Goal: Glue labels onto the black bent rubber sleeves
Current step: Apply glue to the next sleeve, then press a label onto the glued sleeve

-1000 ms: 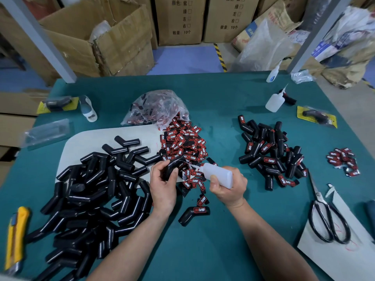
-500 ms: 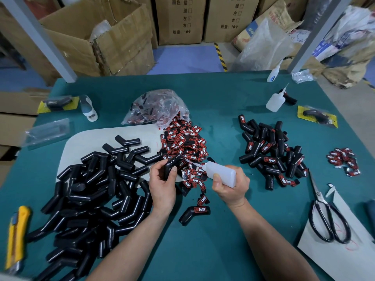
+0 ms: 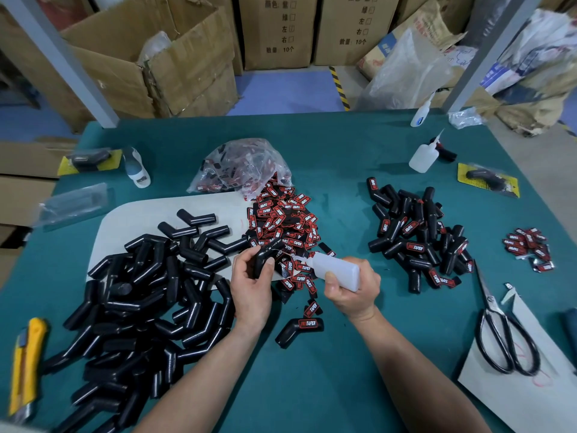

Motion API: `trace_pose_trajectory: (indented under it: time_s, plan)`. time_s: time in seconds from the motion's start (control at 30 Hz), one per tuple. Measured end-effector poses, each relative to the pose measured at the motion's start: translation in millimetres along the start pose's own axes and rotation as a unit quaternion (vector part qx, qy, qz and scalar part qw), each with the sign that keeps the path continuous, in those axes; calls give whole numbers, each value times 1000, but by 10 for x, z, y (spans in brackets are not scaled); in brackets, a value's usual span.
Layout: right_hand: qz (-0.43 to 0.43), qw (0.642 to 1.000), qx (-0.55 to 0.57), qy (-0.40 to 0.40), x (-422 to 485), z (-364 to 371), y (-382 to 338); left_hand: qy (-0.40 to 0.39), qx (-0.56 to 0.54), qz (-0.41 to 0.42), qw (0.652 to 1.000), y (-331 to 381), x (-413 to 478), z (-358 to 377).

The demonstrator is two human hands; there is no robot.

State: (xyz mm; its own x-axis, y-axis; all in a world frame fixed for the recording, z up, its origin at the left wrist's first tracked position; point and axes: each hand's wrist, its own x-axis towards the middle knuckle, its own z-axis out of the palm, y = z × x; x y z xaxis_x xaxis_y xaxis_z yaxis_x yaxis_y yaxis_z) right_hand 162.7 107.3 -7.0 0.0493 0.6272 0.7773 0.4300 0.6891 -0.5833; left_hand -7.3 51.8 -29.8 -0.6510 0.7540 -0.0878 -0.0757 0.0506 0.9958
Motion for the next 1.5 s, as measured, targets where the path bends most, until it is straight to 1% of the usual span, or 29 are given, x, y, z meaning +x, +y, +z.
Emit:
trace_pose_trajectory:
  time_s: [0.07,0.13,0.2,0.27,0.33,0.47,0.6,0.67,0.77,0.8,0.83,0.87,0.9,0.93,0.97,1.0,1.03,1.07,1.1,1.17,1.23,1.3,1.43,1.5]
  plan:
    - [33,999,20,7,-20,-3,18,-3,6,0,1000,-4,2,-4]
    - [88,994,67,19,-20,-13,21,-9,10,-3,1000,-5,2,-10]
    - [126,987,104,8,-3,-10,32,-13,16,-1,1000,9,-5,-10]
    - [151,986,67,-22,20,14,57,-10,20,3,1000,31,-3,-4]
    - [198,978,32,-52,57,36,108,-11,23,7,1000,54,-12,-4]
    - [215,967,-47,-125,117,3,342,-19,29,16,999,83,-21,-10]
    - [305,927,-99,-192,161,-14,481,-30,23,15,999,60,-33,-14]
    - [331,910,-122,-217,156,1,510,-40,26,29,998,47,-48,-30]
    - [334,903,-137,-234,166,47,484,-43,33,52,997,60,-58,-38]
    - [335,906,-125,-225,178,46,445,-38,34,58,997,65,-59,-37]
    - [312,923,-111,-198,204,30,395,-32,34,62,997,68,-63,-38]
    - [252,950,-102,-151,226,4,336,-28,31,63,997,66,-65,-41]
    - [160,976,-102,-103,240,-27,264,-23,29,63,997,59,-67,-46]
    - [62,990,-91,-84,238,-52,196,-18,28,62,998,56,-67,-51]
    - [-21,990,-73,-117,212,-67,127,-15,28,59,998,53,-63,-51]
    - [-70,977,-59,-191,176,-67,49,-14,31,55,998,53,-60,-47]
    - [-90,954,-61,-281,137,-53,-23,-15,34,54,998,56,-57,-42]
    - [-95,927,-69,-356,95,-20,-66,-16,37,56,998,60,-59,-41]
    - [-85,902,-85,-414,64,17,-90,-18,38,57,998,64,-65,-42]
    - [-32,873,-116,-473,54,67,-99,-24,37,57,997,55,-71,-40]
    - [18,857,-143,-495,53,80,-68,-25,39,60,997,57,-67,-41]
    - [43,843,-160,-512,41,87,-45,-26,49,68,996,61,-51,-33]
    - [47,824,-172,-537,17,80,-21,-39,75,100,991,41,-41,-33]
    - [53,831,-163,-529,15,73,-15,-42,78,97,991,27,-31,-32]
